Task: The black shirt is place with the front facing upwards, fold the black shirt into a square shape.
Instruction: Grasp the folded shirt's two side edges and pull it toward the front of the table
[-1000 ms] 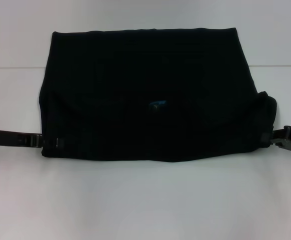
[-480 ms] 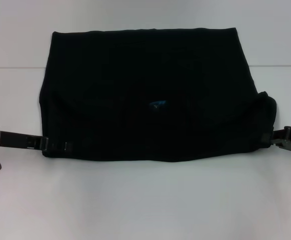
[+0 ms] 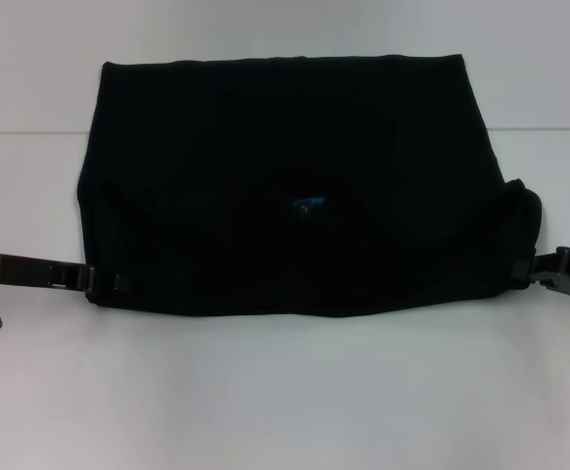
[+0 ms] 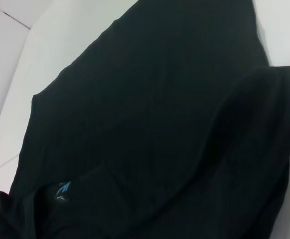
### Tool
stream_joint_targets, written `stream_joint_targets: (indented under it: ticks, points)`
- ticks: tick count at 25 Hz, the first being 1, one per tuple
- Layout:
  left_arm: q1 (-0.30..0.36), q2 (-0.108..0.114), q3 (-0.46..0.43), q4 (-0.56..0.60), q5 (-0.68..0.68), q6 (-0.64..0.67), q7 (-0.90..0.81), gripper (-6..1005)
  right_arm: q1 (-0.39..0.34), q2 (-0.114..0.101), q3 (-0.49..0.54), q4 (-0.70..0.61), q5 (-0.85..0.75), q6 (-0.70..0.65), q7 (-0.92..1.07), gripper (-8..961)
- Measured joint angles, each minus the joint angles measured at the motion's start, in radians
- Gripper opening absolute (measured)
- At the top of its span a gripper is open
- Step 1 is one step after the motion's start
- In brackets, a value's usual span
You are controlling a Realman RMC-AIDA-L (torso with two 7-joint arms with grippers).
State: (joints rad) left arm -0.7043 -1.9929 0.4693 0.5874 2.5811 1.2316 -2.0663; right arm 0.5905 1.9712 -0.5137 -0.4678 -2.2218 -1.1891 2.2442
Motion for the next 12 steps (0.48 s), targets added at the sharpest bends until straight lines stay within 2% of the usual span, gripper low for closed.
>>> stream_joint_targets:
  ticks: [5,12]
  points:
    - [0.000,0.002,-0.004,0.000,-0.002,-0.001,0.020,179,-0.002,0.000,0.005,0.000,0.001,0.000,0.000,55]
    - [0.009,0.002,-0.022,0.001,-0.026,0.005,0.068,53,-0.004,0.000,0.006,-0.003,0.001,0.000,-0.001,55]
